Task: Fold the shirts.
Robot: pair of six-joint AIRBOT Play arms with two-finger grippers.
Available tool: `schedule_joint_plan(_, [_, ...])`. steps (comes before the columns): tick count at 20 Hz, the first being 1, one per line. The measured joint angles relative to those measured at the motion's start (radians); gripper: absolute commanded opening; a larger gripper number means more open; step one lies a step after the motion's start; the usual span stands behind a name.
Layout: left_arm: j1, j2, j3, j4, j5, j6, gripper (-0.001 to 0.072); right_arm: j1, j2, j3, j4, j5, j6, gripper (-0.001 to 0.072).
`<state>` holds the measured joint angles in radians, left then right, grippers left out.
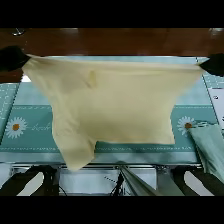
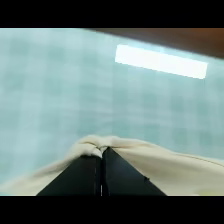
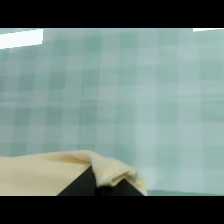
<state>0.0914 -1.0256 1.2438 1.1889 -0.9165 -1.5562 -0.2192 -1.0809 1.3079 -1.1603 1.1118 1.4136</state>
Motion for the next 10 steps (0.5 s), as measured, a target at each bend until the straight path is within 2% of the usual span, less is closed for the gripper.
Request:
schedule_joint_plan(6, [-0.053,-0.306,0.032,-0.078,0.267,-0.008,0.0019,0.0,-0.457,0.218,0.172,-0.113,-0.034,0.002])
schedule_joint_plan(10, [-0.068,-0.445,0.036,-0.12,0.345,-0.047,0.0019,0.0,-0.644,0.333,0.275,-0.123,-0.034,0.002])
